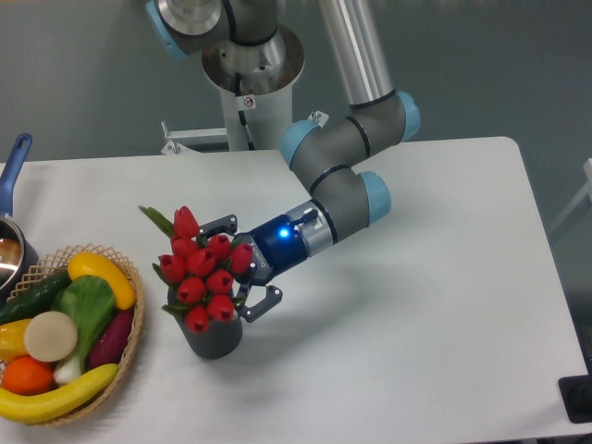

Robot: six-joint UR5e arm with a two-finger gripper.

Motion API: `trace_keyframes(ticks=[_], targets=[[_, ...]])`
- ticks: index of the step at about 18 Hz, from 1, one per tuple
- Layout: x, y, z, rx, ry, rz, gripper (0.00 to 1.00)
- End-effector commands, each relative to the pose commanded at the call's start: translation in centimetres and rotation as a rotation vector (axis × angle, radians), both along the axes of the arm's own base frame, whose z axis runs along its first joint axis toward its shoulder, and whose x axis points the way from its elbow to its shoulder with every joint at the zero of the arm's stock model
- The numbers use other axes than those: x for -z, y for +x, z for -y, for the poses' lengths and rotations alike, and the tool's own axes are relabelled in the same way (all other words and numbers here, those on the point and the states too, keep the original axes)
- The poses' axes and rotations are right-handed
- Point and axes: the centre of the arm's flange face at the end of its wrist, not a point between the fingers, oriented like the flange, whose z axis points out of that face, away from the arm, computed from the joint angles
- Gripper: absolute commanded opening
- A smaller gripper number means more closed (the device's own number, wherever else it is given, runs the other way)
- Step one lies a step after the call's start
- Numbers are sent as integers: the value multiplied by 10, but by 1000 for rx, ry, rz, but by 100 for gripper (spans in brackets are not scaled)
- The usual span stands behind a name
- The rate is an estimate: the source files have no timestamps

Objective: Insert the flowers into the vase
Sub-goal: 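Push the bouquet further down into the vase, adjusting its position, then open the gripper and pull it back from the tulips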

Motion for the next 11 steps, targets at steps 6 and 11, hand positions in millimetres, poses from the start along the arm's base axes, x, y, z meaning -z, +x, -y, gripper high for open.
trace_keyframes(ticks=[6, 11], targets=[[-17, 3, 13, -25, -117, -141, 100], [-24, 8, 20, -35, -162, -190, 100]])
